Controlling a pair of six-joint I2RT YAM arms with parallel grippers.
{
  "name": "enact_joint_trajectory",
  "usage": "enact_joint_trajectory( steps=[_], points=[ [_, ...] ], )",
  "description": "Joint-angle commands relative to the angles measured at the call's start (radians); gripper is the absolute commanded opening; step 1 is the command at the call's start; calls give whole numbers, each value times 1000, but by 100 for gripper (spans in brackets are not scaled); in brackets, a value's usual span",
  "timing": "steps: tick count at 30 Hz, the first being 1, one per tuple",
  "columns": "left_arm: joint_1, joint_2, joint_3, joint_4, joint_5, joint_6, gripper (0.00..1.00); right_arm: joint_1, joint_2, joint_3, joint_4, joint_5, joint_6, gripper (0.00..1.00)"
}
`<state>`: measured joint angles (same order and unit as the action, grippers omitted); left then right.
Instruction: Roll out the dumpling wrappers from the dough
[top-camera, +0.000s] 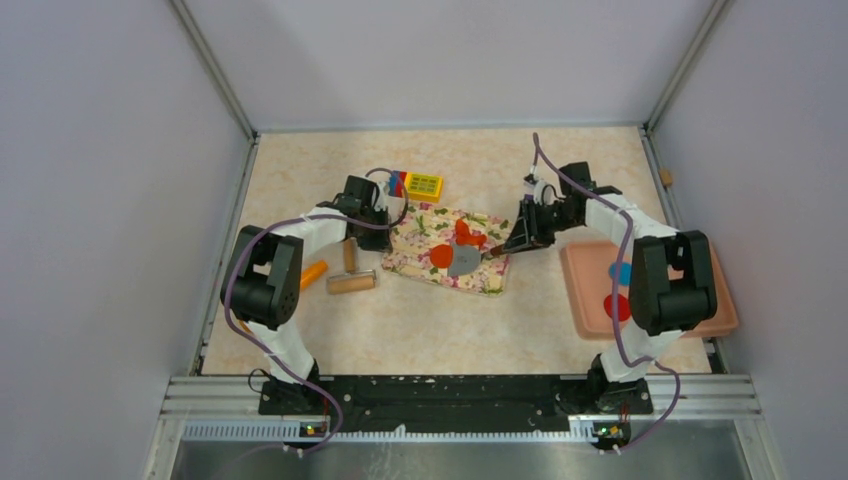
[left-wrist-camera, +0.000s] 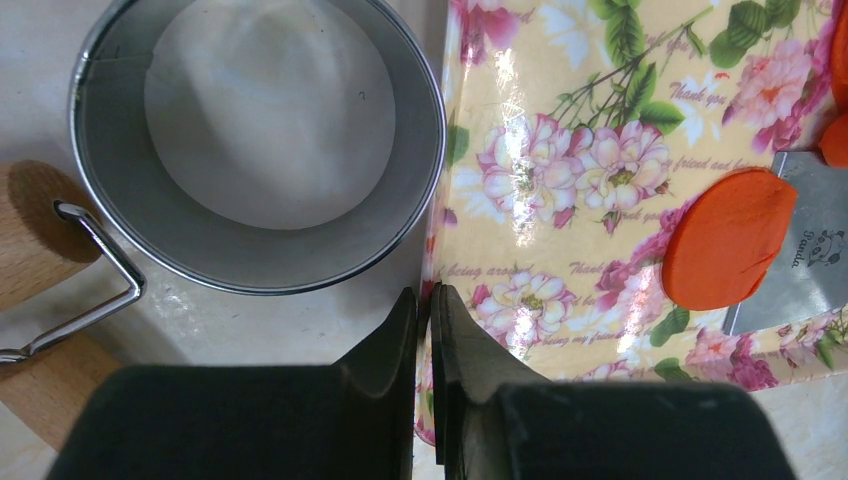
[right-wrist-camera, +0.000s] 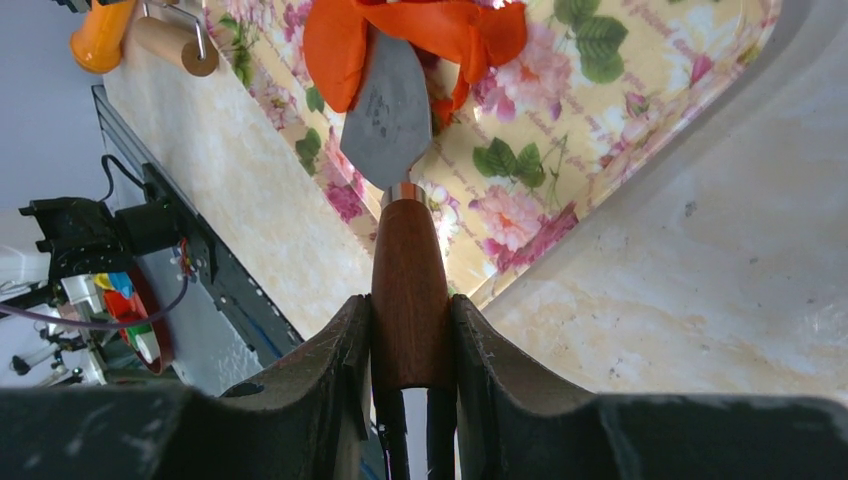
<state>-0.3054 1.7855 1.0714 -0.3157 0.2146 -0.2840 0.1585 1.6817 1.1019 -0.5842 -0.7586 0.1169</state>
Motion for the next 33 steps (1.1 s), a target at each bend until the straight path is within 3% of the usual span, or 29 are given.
enact_joint_trajectory(
  steps=[1,12,24,28,33],
  points=[
    [-12,-8,-8,33,41,-4,10,42,31,57,59,7,19,0],
    [-7,-8,-4,31,29,3,10,42,-12,75,104,-174,14,0],
    [14,-15,-5,15,11,30,10,13,-102,15,296,-277,171,0],
    [18,-21,-4,14,7,36,10,8,-117,29,259,-258,156,0],
    [21,-24,-5,16,9,42,11,5,-125,96,28,-88,-39,0]
  ],
)
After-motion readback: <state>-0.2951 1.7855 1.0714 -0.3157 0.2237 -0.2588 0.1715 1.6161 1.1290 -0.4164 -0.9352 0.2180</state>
